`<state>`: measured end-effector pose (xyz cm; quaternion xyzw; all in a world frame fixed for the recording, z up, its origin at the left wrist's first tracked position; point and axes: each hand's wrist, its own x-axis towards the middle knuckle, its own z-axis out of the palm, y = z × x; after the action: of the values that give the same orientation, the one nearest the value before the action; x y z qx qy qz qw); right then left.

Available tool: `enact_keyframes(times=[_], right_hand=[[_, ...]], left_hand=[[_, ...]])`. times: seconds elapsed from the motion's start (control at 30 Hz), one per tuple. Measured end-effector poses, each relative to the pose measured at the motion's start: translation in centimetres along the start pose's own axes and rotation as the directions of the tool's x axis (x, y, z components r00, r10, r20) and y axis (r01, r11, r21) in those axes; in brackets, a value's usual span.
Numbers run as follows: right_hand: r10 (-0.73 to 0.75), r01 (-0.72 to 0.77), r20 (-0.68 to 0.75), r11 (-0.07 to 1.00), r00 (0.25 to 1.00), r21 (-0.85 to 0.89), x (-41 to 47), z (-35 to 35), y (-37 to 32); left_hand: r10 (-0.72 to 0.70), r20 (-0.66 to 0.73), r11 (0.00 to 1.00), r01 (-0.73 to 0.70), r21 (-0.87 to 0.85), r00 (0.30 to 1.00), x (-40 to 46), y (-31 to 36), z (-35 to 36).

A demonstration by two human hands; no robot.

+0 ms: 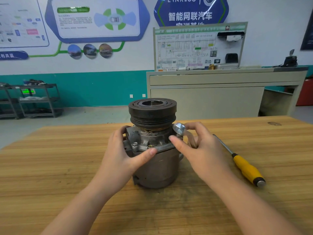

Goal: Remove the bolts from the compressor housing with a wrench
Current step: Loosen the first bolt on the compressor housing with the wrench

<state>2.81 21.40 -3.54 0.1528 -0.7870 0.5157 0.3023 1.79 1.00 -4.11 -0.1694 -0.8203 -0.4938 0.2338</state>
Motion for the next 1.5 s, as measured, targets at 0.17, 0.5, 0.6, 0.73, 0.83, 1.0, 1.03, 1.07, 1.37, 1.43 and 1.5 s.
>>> enact_keyframes(times=[0.17, 0.5, 0.6, 0.73, 0.83, 1.0, 1.03, 1.07, 1.37, 1.43, 1.5], right_hand=[[0.015, -0.015, 0.015, 0.998, 1.0, 0.056, 0.16, -0.08, 0.1], [-0.018, 0.022, -0.056, 0.997, 0.998, 0.08, 0.39, -0.17, 0.05], [0.01, -0.008, -0.04, 0.998, 0.999, 0.058, 0.32, -0.21, -0.08], [0.057, -0.049, -0.073, 0.993, 0.996, 0.104, 0.41, -0.41, -0.14], [0.054, -0.049, -0.056, 0.996, 0.997, 0.077, 0.26, -0.33, -0.41], [0.037, -0.028, -0.085, 0.994, 0.996, 0.103, 0.45, -0.44, -0.23], [0.043, -0.036, -0.075, 0.994, 0.996, 0.099, 0.39, -0.43, -0.46], [0.038, -0.032, -0.058, 0.996, 0.998, 0.086, 0.32, -0.4, -0.3], [0.064, -0.063, -0.021, 0.997, 0.998, 0.052, 0.21, -0.35, -0.62], [0.074, -0.073, -0.006, 0.995, 0.997, 0.072, 0.26, -0.18, -0.51], [0.077, -0.076, -0.003, 0.993, 0.997, 0.093, 0.29, -0.2, -0.41]], left_hand=[[0.004, 0.007, 1.0, -0.004, 0.013, 1.0, -0.01, 0.03, 0.01], [0.004, 0.008, 1.0, -0.004, 0.029, 1.0, 0.07, -0.17, 0.0], [0.011, 0.008, 1.0, -0.012, 0.026, 1.0, 0.15, -0.17, 0.0], [0.008, 0.016, 1.0, -0.009, 0.023, 1.0, 0.14, -0.22, -0.01], [0.013, 0.013, 1.0, -0.014, 0.024, 1.0, 0.16, -0.35, -0.08], [0.005, 0.02, 1.0, -0.005, 0.018, 1.0, 0.13, -0.29, -0.06], [0.006, 0.02, 1.0, -0.006, 0.019, 1.0, 0.13, -0.28, -0.06], [0.006, 0.02, 1.0, -0.006, 0.019, 1.0, 0.13, -0.25, -0.07], [-0.004, 0.018, 0.999, 0.003, 0.037, 1.0, 0.11, -0.16, -0.14], [-0.003, 0.015, 0.999, 0.002, 0.044, 1.0, 0.11, -0.17, -0.16], [-0.003, 0.017, 0.999, 0.002, 0.042, 1.0, 0.06, -0.2, -0.14]])
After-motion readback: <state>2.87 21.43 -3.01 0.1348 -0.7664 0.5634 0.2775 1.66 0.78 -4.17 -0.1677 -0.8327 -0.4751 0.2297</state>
